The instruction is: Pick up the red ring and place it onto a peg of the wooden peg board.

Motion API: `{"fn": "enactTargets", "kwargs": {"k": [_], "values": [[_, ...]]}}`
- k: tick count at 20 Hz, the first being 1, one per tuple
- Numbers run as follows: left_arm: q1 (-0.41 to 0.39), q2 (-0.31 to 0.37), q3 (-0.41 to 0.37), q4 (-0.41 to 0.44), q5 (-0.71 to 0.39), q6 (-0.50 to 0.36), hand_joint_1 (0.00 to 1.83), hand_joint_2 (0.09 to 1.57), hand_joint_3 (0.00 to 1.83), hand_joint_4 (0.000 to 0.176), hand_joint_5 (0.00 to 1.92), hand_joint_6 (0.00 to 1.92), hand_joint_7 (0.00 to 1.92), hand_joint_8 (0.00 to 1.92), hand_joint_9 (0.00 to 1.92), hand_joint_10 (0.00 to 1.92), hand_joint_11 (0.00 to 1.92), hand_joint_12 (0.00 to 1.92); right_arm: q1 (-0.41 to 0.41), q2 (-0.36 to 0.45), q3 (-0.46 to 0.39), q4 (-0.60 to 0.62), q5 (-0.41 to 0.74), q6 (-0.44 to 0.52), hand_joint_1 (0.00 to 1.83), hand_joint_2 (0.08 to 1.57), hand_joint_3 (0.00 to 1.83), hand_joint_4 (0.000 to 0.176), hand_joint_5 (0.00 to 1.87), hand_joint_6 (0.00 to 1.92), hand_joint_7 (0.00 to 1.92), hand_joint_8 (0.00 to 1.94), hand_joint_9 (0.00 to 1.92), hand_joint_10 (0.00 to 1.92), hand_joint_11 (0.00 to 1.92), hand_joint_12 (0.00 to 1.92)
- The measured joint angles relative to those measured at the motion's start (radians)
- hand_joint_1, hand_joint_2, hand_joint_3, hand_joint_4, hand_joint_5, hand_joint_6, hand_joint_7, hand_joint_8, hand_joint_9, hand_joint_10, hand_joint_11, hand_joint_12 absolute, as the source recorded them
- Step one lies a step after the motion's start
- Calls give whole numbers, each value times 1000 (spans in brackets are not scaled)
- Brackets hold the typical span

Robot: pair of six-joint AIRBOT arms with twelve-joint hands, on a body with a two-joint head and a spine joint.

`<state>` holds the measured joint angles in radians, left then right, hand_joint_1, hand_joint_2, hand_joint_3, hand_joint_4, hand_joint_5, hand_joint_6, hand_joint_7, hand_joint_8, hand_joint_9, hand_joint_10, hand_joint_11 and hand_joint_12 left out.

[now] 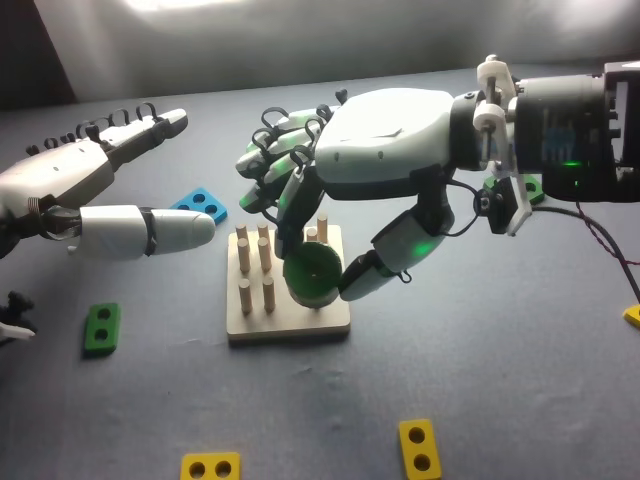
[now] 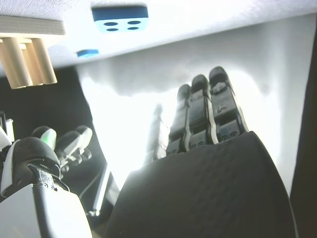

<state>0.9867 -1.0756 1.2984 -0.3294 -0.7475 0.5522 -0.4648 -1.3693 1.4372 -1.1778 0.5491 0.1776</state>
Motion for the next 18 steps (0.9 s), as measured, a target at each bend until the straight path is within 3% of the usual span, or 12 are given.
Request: {"fn": "enactTargets", "kwargs": {"k": [1,3,8,9,12,13,15,18], "values": [[0,0,0,0,0,0,344,911,4,167,0,0,0,0,0,0,0,0,-5,-2,8,6,-1,-1,1134,1084,2,0,1042,899,418,1,118,2,0,64],[0,0,0,0,0,0,338,911,4,167,0,0,0,0,0,0,0,0,-8,-2,16,14,-5,-2,1117,1092,2,0,1024,930,403,1,103,2,0,12],[-5,0,0,-2,-1,0,338,890,0,170,0,0,0,0,0,0,0,0,-8,-2,16,19,-7,-3,1127,1092,1,0,1026,923,418,1,125,5,23,16],[-5,0,0,-3,-2,0,331,878,0,174,0,0,0,0,0,0,0,0,-8,-3,18,20,-5,-3,1144,1100,0,0,1014,939,420,1,140,0,7,199],[-5,0,0,-7,-2,0,328,870,0,169,0,0,0,0,0,0,0,0,-7,-4,28,21,-8,-3,1125,1095,0,0,1022,930,431,1,148,1,0,278],[-5,0,0,-11,-3,0,322,891,1,148,0,0,0,0,0,0,0,0,-7,-5,30,22,-10,-6,1100,1097,1,0,1017,942,437,2,147,5,0,341],[-5,0,0,-17,-5,0,308,893,2,150,0,0,0,0,0,0,0,0,-7,-10,30,21,-11,-7,1106,1097,0,0,1018,940,443,2,155,6,0,383],[-5,2,0,-24,-8,0,274,880,0,174,0,0,0,0,0,0,0,0,-8,-24,34,22,-11,-10,1115,1102,2,0,1004,967,462,1,157,1,0,398]]}}
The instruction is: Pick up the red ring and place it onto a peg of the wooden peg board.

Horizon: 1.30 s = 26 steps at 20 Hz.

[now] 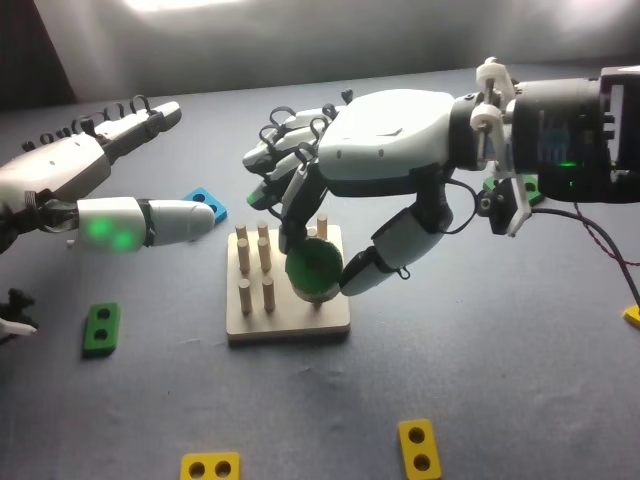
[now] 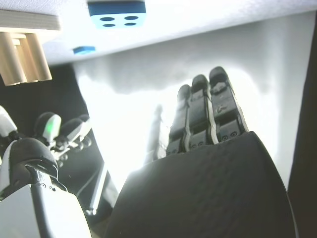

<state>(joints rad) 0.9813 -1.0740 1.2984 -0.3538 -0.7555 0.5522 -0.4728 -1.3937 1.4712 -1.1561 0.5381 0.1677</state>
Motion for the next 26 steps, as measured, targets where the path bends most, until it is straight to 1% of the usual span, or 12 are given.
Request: {"fn": "enactTargets", "kwargs": {"k": [2,3,5,8,13,15,21,22,23,24,25,26], "values": [[0,0,0,-2,-1,0,285,880,0,173,0,0,0,0,0,0,0,0,-6,-8,9,6,-1,0,1101,1110,1,0,988,994,461,0,157,0,0,348],[0,0,0,-2,-1,0,292,884,0,175,0,0,0,0,0,0,0,0,-13,-11,15,3,-7,0,1115,1112,0,0,985,996,445,1,144,4,0,174],[0,0,0,-3,-1,0,285,882,0,176,0,0,0,0,0,0,0,0,-17,-11,20,9,-9,4,1108,1114,1,0,982,1001,441,1,138,3,0,85],[0,0,0,-1,-2,0,279,887,1,176,0,0,0,0,0,0,0,0,-21,-18,31,10,-25,3,1105,1111,0,0,991,986,446,2,143,4,0,94],[0,1,0,2,-2,0,286,879,0,176,0,0,0,0,0,0,0,0,-25,-18,34,7,-37,3,1113,1105,0,0,1000,967,455,1,163,1,0,347],[0,1,0,2,-2,0,298,887,2,176,0,0,0,0,0,0,0,0,-31,-21,34,8,-38,4,1150,1103,0,0,1003,956,449,1,145,6,0,107],[0,1,0,0,-3,0,294,892,3,176,0,0,0,0,0,0,0,0,-36,-24,36,7,-34,11,1127,1116,1,0,976,1004,463,2,172,4,0,177],[0,1,0,0,-3,0,281,893,3,175,0,0,0,0,0,0,0,0,-36,-23,35,7,-34,11,1032,1135,4,82,918,1083,449,4,173,2,0,158],[0,1,0,-1,-3,0,270,896,4,176,0,0,0,0,0,0,0,0,-36,-24,35,7,-34,13,997,1053,0,40,722,797,429,0,168,1,0,82],[0,2,0,-2,-3,0,270,896,4,176,0,0,0,0,0,0,0,0,-36,-24,35,7,-34,13,997,1053,0,40,722,797,429,0,168,1,0,82],[0,6,0,-2,-4,0,245,892,2,169,0,0,0,0,0,0,0,0,-37,-23,35,6,-34,14,870,921,0,39,257,451,262,0,91,0,0,12],[3,7,0,-7,-11,0,245,899,4,167,0,0,0,0,0,0,0,0,-37,-23,35,6,-33,15,837,888,0,37,200,307,222,0,71,2,0,2]]}}
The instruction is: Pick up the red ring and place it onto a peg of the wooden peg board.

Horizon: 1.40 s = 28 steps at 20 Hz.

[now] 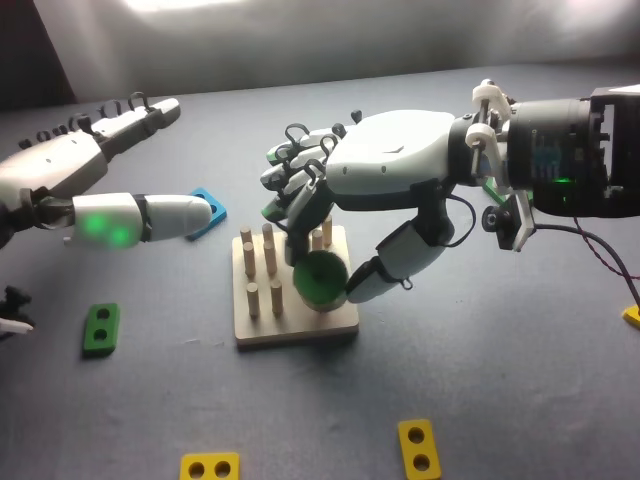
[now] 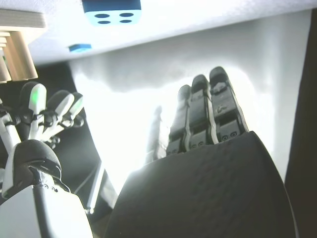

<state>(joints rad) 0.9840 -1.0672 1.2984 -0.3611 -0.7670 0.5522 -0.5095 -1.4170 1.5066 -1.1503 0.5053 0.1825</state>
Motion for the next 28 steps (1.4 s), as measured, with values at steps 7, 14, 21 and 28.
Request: {"fn": "enactTargets", "kwargs": {"k": [7,14,21,28], "values": [[25,16,-14,-29,-32,0,165,921,9,149,0,0,0,0,0,0,0,0,-19,38,-27,18,19,-2,678,790,0,84,0,0,0,0,0,0,0,0],[45,65,-73,-27,-124,-9,248,932,8,174,0,0,0,0,0,0,0,0,-105,244,-137,507,79,-303,843,797,4,115,0,0,0,0,0,0,0,12],[52,203,-203,38,-362,-14,383,944,0,170,0,0,0,0,0,0,0,0,-193,459,-293,943,380,-556,555,833,13,75,0,0,0,0,0,0,47,22],[93,332,-303,55,-597,-13,346,1022,26,117,1,0,0,0,0,0,0,0,-225,584,-380,1087,641,-657,475,1198,163,120,0,0,0,0,0,0,0,0]]}}
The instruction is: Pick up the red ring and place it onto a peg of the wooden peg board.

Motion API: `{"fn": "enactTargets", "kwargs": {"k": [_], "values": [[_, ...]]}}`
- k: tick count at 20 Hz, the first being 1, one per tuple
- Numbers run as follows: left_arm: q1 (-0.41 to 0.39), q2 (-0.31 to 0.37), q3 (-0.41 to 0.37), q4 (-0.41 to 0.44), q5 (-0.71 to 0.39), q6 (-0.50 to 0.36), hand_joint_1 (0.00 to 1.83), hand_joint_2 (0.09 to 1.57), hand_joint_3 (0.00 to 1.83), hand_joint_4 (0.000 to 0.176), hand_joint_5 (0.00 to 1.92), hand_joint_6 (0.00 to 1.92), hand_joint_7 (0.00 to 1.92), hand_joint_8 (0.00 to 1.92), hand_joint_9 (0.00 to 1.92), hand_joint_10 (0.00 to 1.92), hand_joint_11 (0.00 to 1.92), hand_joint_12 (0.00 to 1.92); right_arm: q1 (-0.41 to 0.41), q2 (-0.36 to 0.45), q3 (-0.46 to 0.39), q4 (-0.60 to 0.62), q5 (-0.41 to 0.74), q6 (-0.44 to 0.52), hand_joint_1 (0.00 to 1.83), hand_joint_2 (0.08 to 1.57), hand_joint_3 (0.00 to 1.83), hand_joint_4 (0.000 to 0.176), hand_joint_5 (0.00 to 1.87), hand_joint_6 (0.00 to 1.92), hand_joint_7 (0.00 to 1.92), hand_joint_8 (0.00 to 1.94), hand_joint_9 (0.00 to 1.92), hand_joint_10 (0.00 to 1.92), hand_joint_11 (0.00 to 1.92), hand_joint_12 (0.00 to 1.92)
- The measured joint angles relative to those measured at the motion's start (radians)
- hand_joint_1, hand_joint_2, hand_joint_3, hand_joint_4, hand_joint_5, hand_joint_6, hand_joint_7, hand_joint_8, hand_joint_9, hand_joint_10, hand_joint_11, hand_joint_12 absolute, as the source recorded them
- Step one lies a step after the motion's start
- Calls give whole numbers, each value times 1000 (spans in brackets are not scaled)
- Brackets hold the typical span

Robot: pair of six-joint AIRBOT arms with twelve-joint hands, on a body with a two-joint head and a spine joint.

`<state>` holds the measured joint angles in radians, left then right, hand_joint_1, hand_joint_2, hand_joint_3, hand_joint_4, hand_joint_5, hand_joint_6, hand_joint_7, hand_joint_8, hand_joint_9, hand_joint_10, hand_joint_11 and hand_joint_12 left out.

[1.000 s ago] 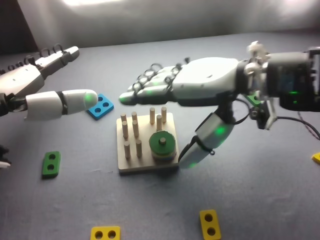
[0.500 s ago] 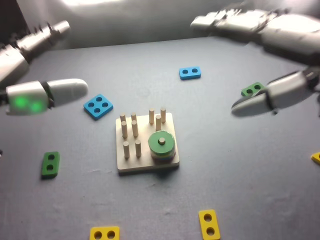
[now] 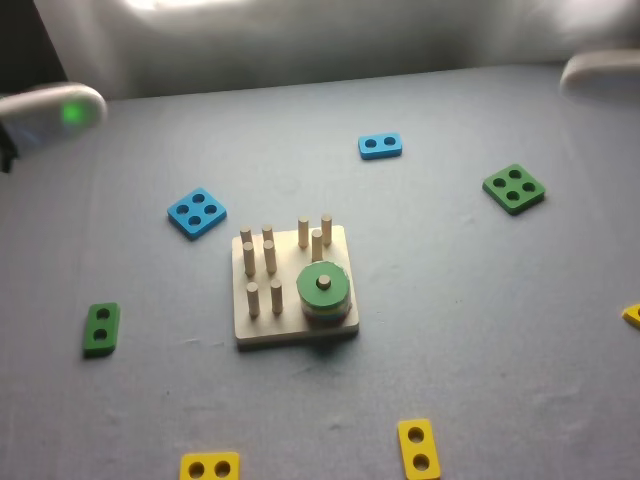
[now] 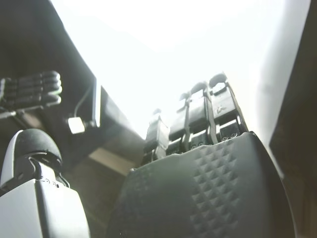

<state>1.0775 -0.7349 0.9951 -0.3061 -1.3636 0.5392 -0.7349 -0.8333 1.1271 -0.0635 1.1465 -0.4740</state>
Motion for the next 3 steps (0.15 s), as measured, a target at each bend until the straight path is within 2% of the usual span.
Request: {"fn": "enactTargets", "kwargs": {"k": [1,2,3], "values": [[5,13,-10,-1,-28,0,297,1040,26,130,11,4,0,0,0,0,2,1,0,16,-10,5,30,-3,375,1269,92,167,0,0,0,0,0,0,0,0],[8,24,-15,0,-49,0,387,1060,28,109,4,1,0,0,0,0,0,0,0,28,-17,10,51,-6,395,1249,72,82,0,0,0,0,0,0,0,0],[12,42,-27,-4,-79,1,421,1079,13,115,48,5,10,0,0,0,0,0,0,44,-24,15,83,-13,429,1268,72,86,0,0,0,0,0,0,0,0]]}}
